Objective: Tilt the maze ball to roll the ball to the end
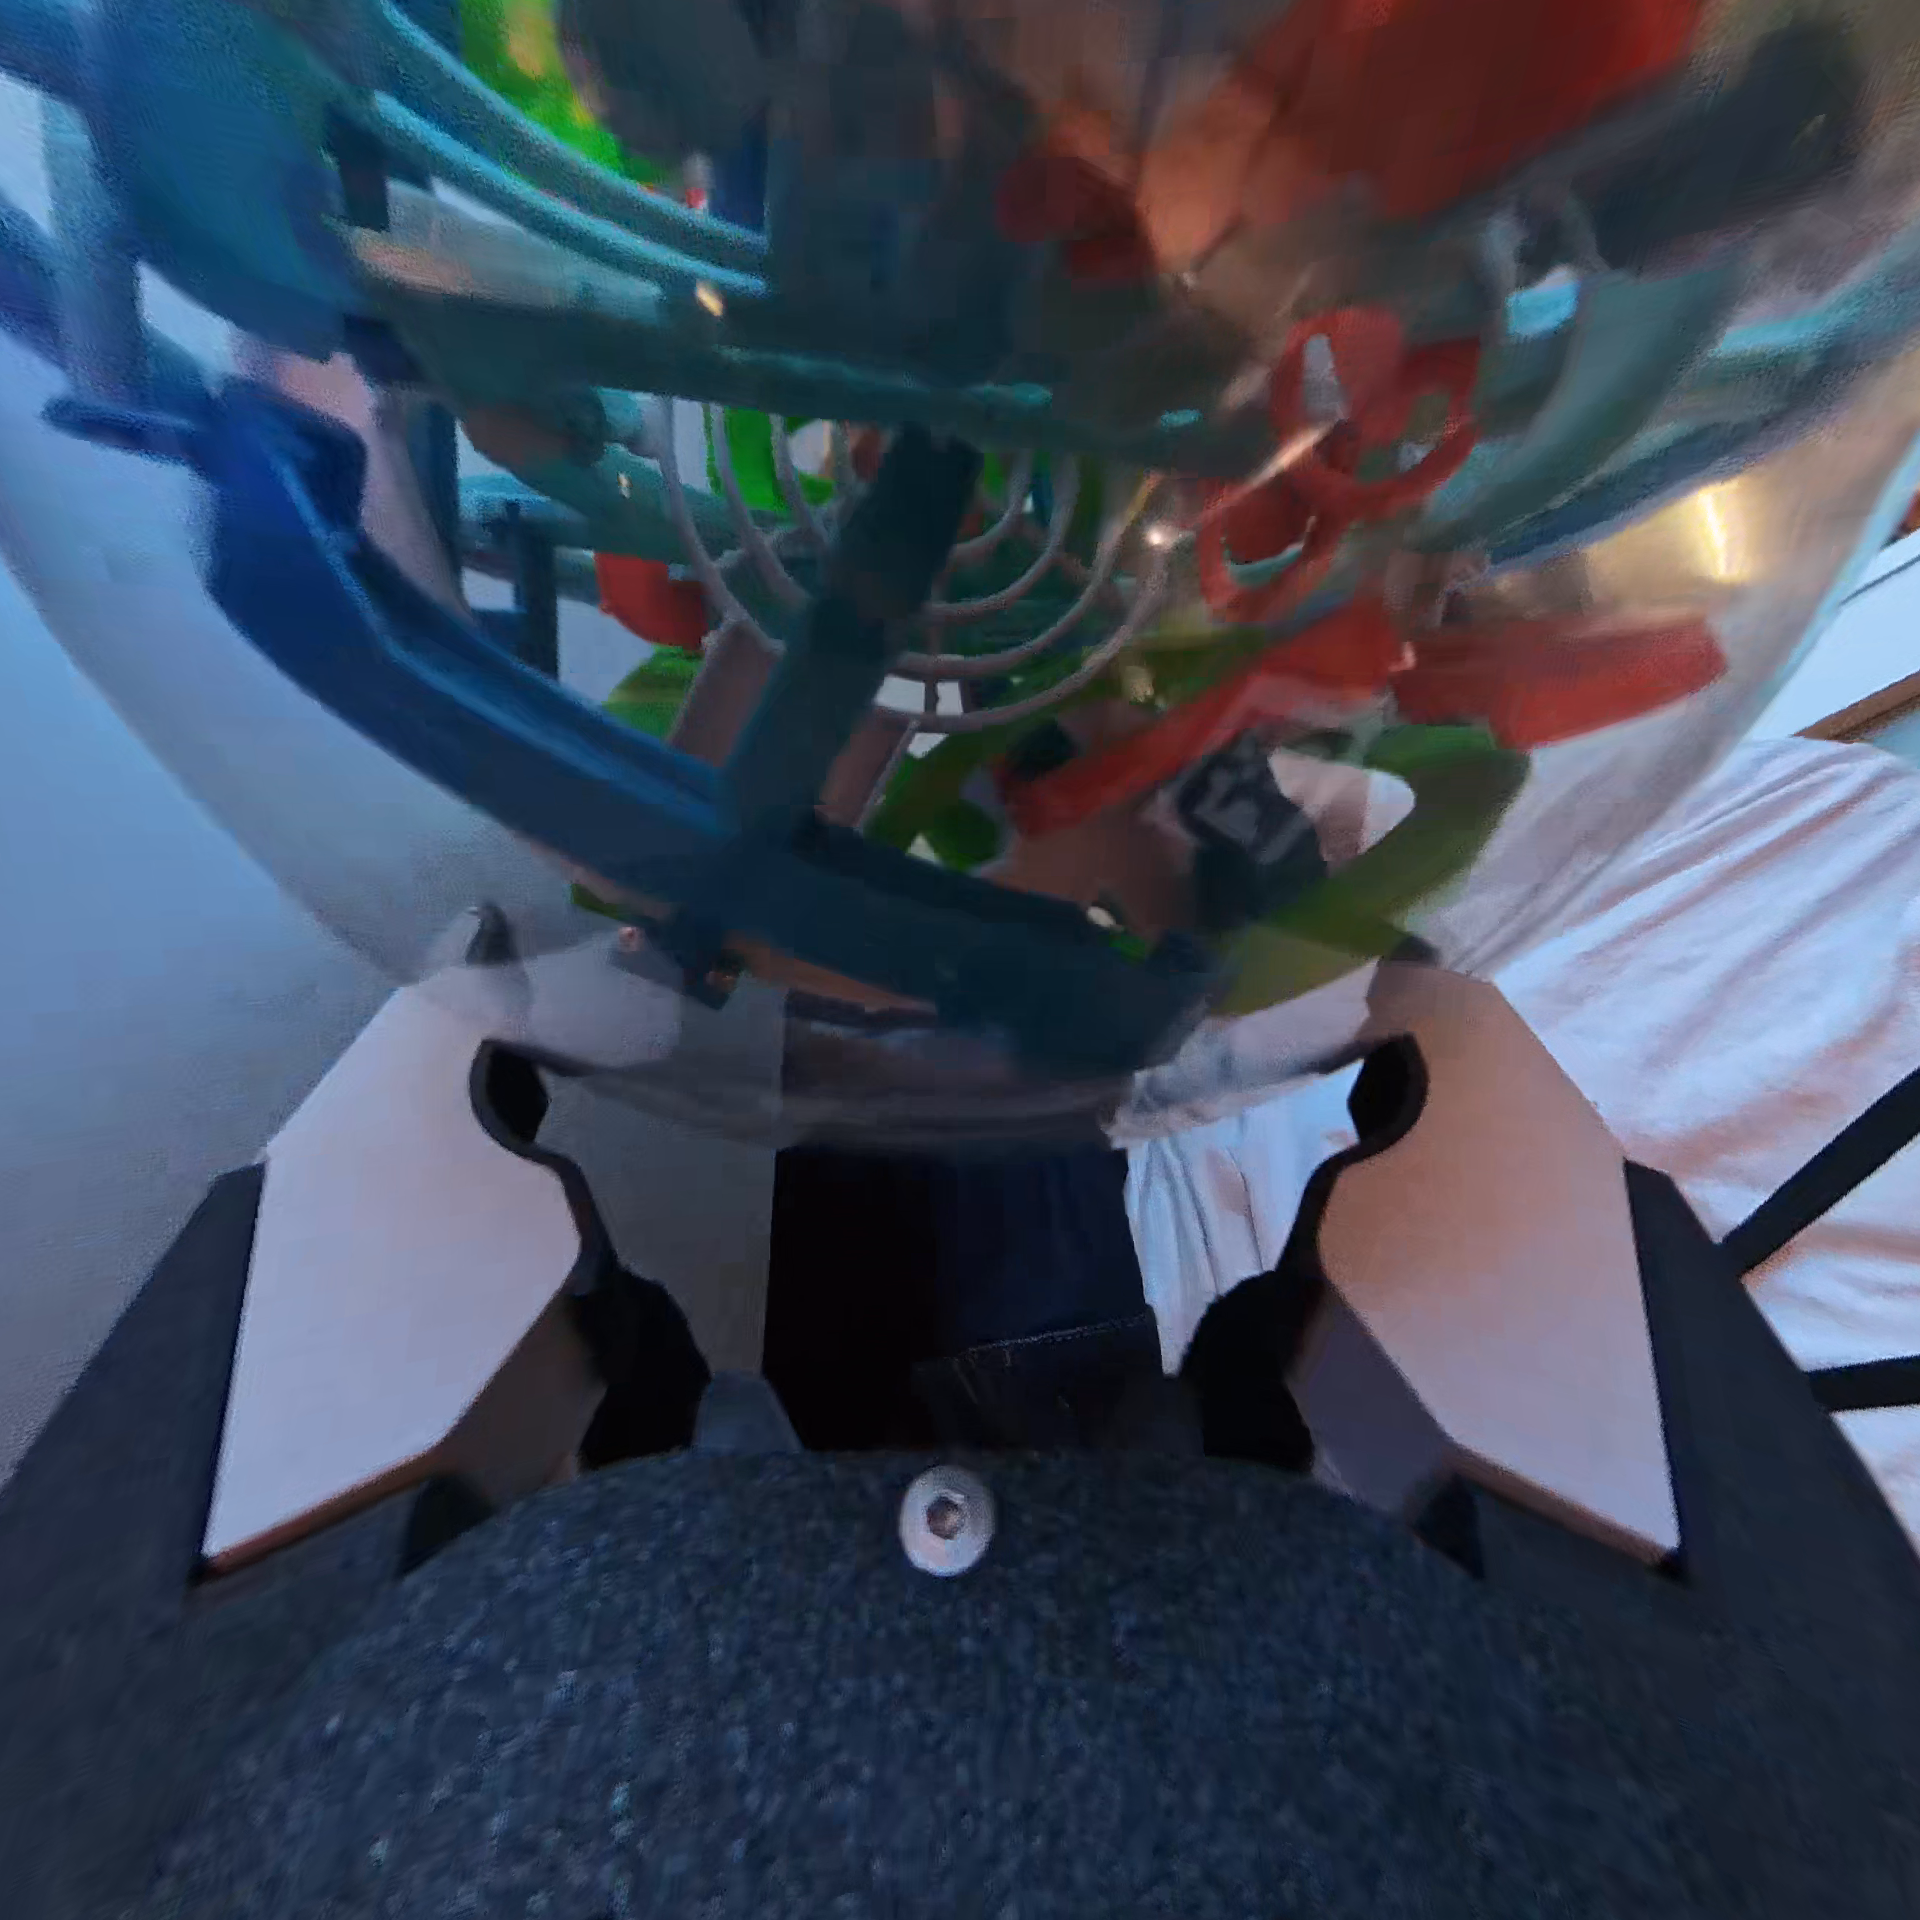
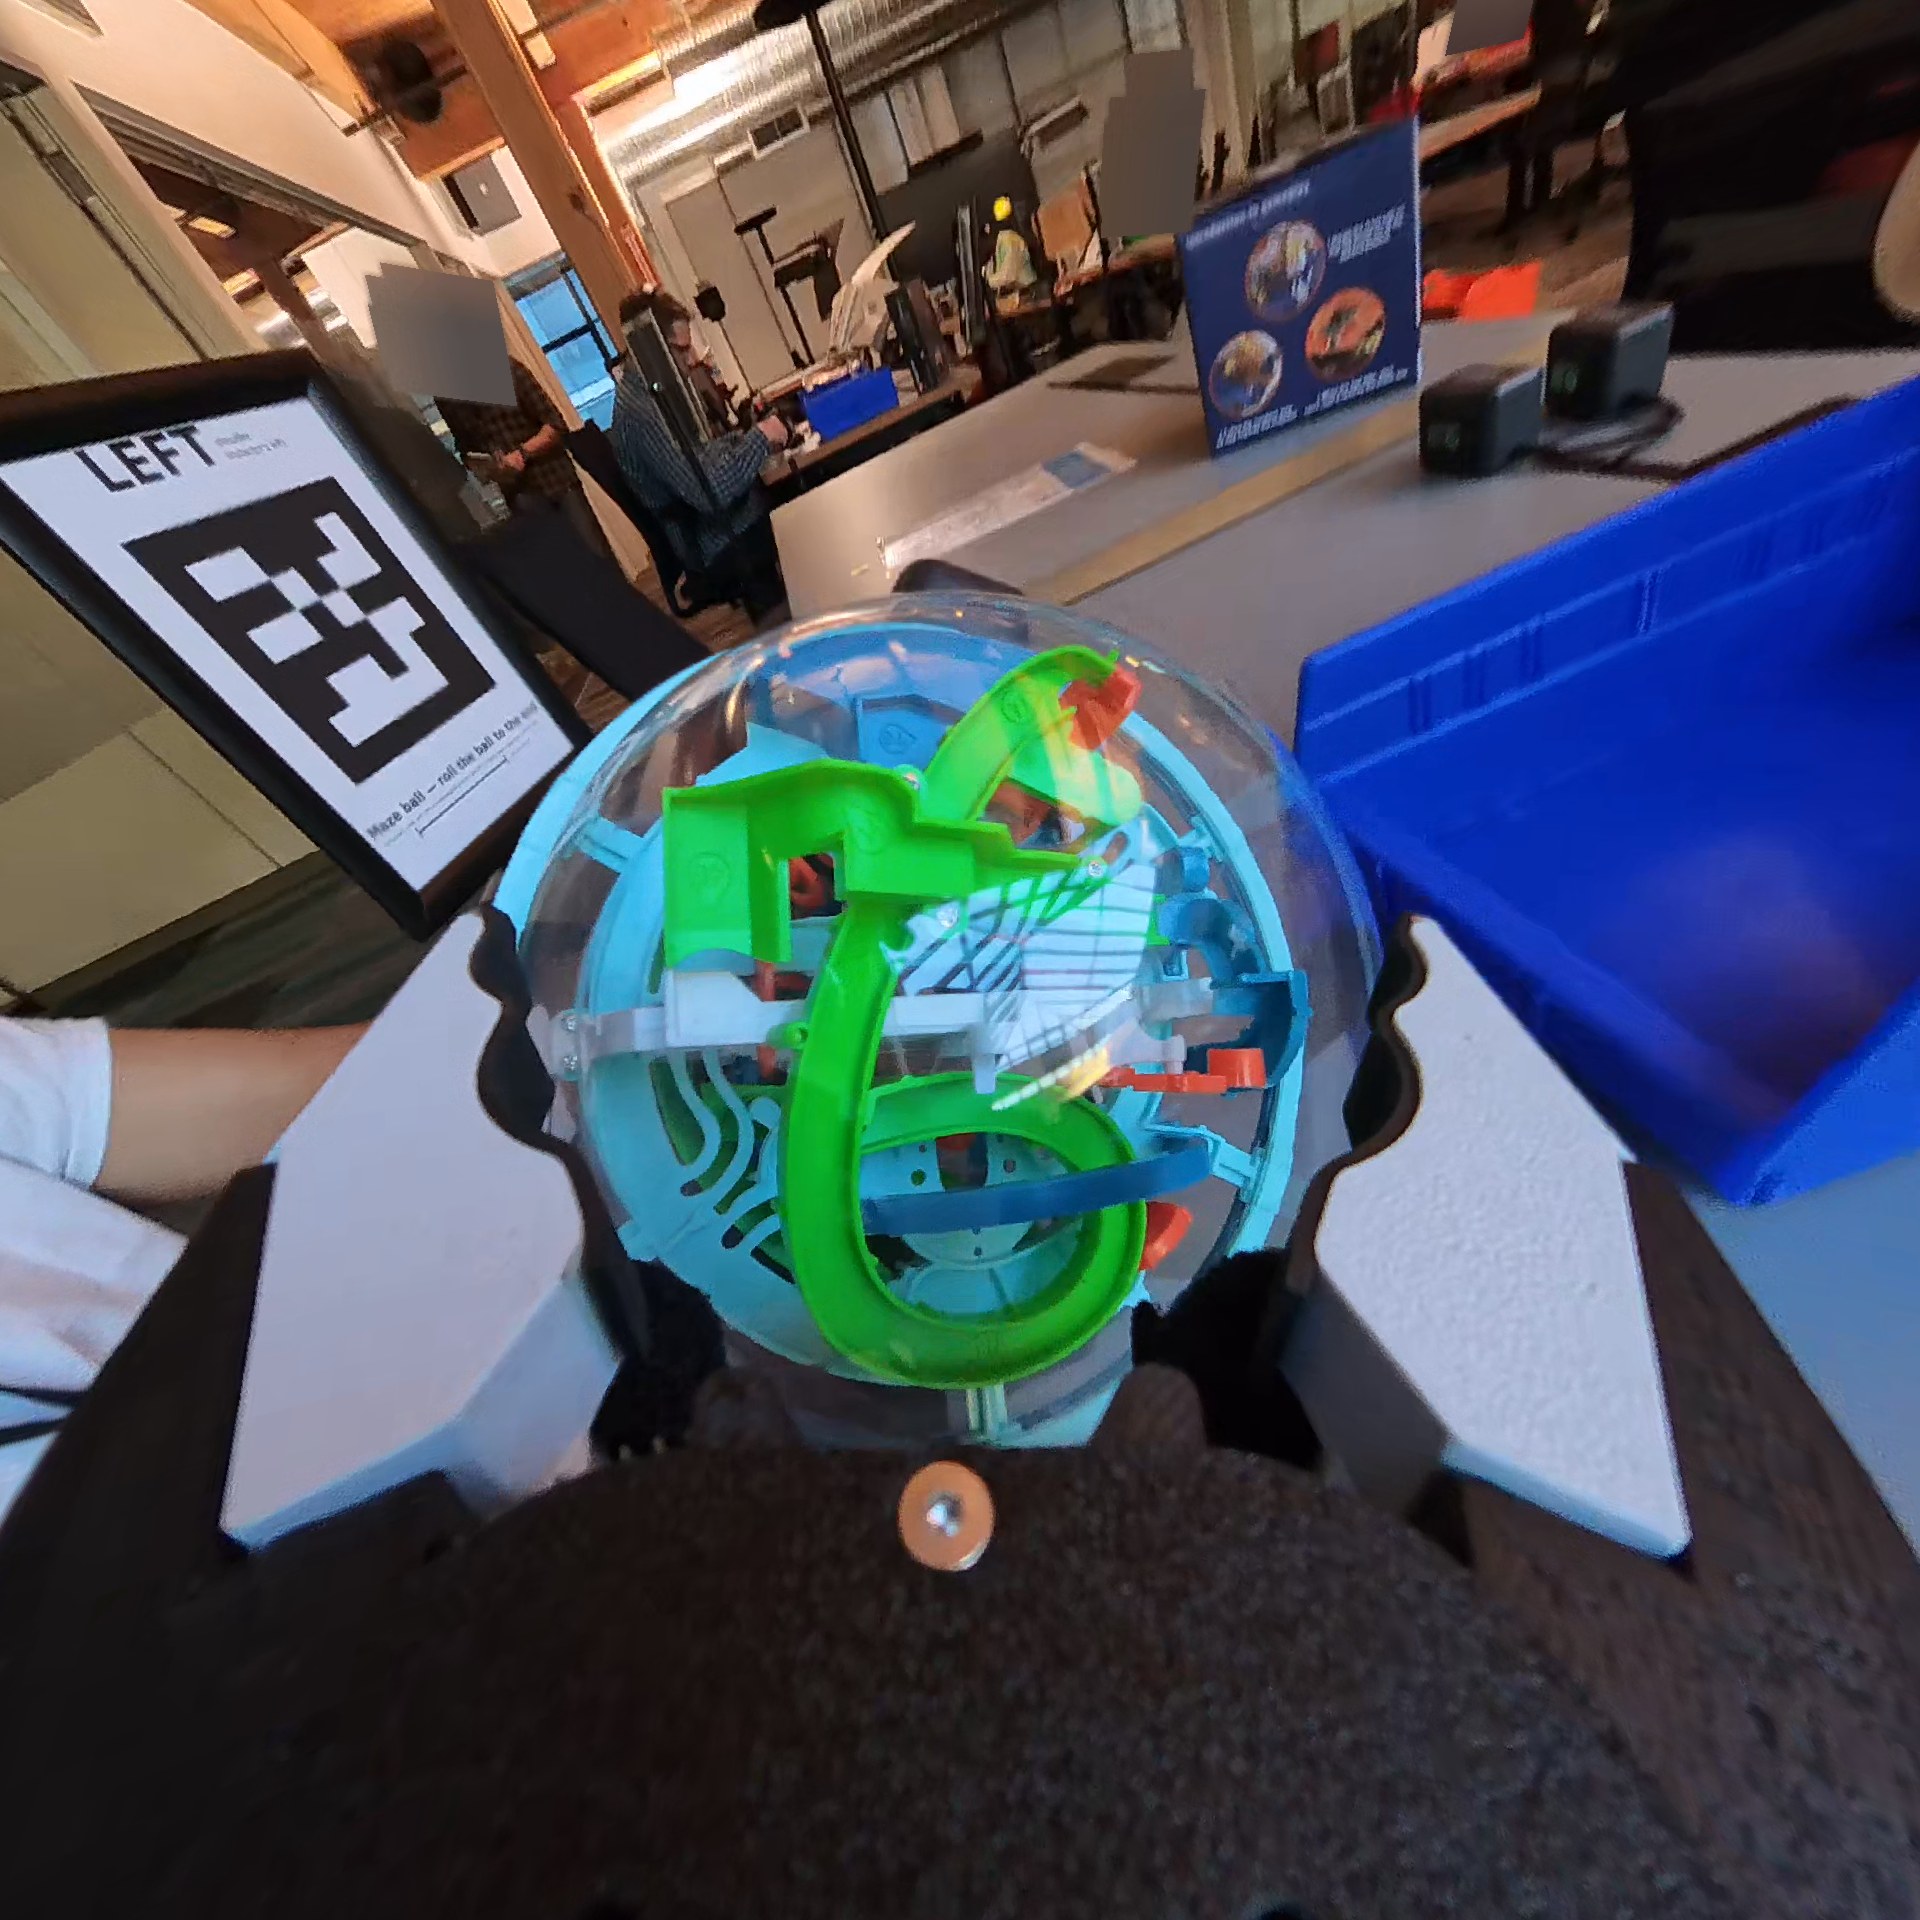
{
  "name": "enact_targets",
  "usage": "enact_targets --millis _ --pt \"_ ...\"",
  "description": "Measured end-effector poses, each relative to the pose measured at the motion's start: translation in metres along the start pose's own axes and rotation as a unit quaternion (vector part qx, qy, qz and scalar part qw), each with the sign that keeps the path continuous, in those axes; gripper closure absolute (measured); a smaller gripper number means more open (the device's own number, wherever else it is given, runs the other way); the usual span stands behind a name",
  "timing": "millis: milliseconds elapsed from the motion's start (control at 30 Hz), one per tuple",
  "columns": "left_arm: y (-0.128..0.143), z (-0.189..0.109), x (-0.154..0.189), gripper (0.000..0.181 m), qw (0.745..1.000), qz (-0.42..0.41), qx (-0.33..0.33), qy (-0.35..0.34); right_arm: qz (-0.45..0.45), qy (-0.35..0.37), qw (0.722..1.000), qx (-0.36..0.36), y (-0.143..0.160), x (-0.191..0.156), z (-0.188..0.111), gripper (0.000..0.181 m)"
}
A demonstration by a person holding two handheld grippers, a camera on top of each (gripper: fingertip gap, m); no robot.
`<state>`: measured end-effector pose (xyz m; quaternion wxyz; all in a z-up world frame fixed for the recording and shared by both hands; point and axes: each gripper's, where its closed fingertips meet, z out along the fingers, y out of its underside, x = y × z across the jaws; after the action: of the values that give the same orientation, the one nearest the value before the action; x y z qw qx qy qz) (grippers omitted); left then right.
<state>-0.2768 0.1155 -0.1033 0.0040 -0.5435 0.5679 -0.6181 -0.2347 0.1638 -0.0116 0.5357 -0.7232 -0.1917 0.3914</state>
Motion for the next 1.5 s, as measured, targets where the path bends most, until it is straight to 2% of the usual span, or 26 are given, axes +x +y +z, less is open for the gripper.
enact_targets --millis 167,267,333,433,533,600,667,800,867,967,1067,1133,1233,1333,1433,1500 --pt "0.013 0.014 -0.023 0.023 0.998 -0.045 -0.02 -0.025 0.045 -0.014 0.998 -0.04 0.034 0.025 -0.008 0.027" --pt "0.014 0.014 -0.024 0.023 0.998 -0.05 -0.026 -0.033 0.044 -0.031 0.998 -0.022 0.033 0.028 -0.01 0.028" --pt "0.021 0.012 -0.022 0.022 0.997 -0.043 -0.055 -0.046 0.041 -0.044 0.998 -0.012 0.032 0.027 -0.009 0.029" --pt "0.036 -0.011 -0.022 0.022 0.989 -0.033 -0.119 -0.08 0.047 -0.051 0.998 0.01 0.029 0.033 -0.005 0.033" --pt "0.041 -0.047 -0.03 0.022 0.976 -0.006 -0.147 -0.163 0.054 -0.064 0.996 0.016 0.027 0.034 0.007 0.037" --pt "0.032 -0.068 -0.03 0.022 0.965 0.026 -0.151 -0.211 0.058 -0.071 0.996 0.015 0.026 0.034 0.017 0.036" --pt "0.008 -0.088 -0.029 0.022 0.947 0.094 -0.131 -0.277 0.063 -0.075 0.995 0.011 0.025 0.035 0.027 0.036" --pt "-0.038 -0.089 -0.009 0.022 0.908 0.245 -0.111 -0.321 0.072 -0.078 0.994 0.005 0.023 0.038 0.046 0.036" --pt "-0.042 -0.081 -0.015 0.023 0.892 0.271 -0.152 -0.329 0.072 -0.078 0.994 0.004 0.021 0.04 0.052 0.036" --pt "-0.035 -0.079 -0.036 0.025 0.87 0.266 -0.226 -0.348 0.058 -0.072 0.996 0.006 0.02 0.04 0.054 0.036" --pt "-0.03 -0.081 -0.042 0.027 0.889 0.212 -0.22 -0.341 0.022 -0.058 0.997 0.036 0.01 0.041 0.039 0.037" --pt "-0.027 -0.083 -0.045 0.028 0.909 0.179 -0.188 -0.327 -0.012 -0.035 0.997 0.062 0.002 0.047 0.019 0.04" --pt "-0.021 -0.087 -0.045 0.029 0.937 0.138 -0.122 -0.298 -0.043 0.002 0.997 0.057 0.01 0.062 -0.01 0.042" --pt "-0.016 -0.09 -0.045 0.029 0.96 0.093 -0.054 -0.26 -0.045 -0.005 0.999 0.01 0.043 0.063 -0.018 0.034" --pt "-0.013 -0.092 -0.047 0.029 0.972 0.05 0.003 -0.227 -0.064 -0.018 0.994 -0.085 0.093 0.054 0.0 0.033" --pt "-0.012 -0.094 -0.049 0.03 0.975 0.024 0.021 -0.218 -0.081 -0.013 0.991 -0.109 0.102 0.051 0.016 0.033"
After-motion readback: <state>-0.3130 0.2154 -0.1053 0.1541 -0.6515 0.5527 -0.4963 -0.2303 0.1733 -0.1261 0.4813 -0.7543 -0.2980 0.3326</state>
